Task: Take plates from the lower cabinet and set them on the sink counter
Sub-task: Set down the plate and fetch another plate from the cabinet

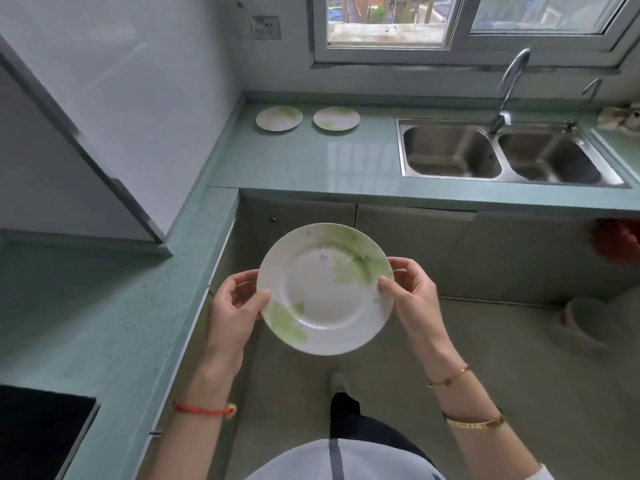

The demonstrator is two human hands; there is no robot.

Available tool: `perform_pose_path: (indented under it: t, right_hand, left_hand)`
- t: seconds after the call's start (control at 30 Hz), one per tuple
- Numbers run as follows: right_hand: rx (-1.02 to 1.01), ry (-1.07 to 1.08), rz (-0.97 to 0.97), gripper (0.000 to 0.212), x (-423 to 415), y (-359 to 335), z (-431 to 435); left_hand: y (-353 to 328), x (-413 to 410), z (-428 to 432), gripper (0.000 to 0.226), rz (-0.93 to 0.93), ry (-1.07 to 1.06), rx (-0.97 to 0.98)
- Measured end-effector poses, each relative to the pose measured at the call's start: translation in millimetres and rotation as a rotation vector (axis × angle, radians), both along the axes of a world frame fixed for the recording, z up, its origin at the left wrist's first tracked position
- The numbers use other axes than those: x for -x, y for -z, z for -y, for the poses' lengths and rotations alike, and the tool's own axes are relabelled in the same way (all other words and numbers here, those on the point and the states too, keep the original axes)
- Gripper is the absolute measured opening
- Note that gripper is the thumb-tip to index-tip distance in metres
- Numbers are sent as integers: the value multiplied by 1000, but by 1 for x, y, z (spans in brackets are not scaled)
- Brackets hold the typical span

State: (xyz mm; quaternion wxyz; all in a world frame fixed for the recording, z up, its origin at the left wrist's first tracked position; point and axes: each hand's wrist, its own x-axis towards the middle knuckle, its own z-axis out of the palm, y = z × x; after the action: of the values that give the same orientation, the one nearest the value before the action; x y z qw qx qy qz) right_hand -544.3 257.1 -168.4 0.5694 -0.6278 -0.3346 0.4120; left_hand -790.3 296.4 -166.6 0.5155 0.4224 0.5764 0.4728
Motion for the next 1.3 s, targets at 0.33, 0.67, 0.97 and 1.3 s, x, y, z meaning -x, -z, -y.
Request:
perform_pose_path:
  t: [0.33, 0.67, 0.97, 1.3]
  right_hand:
    - [9, -105, 64, 24, -38, -9, -179]
    - [94, -163, 139, 23, -22, 15, -331]
    - [174, -132, 300, 23, 16, 37, -484]
    - [317, -96, 401, 24, 40, 80, -618]
  left_hand:
    - [-11, -38, -148, 31, 28, -129, -4]
    - [8, -22, -294, 24, 33, -157, 40]
    - [31, 12, -457, 28, -65, -90, 102]
    - [83, 26, -598, 36, -187, -26, 188]
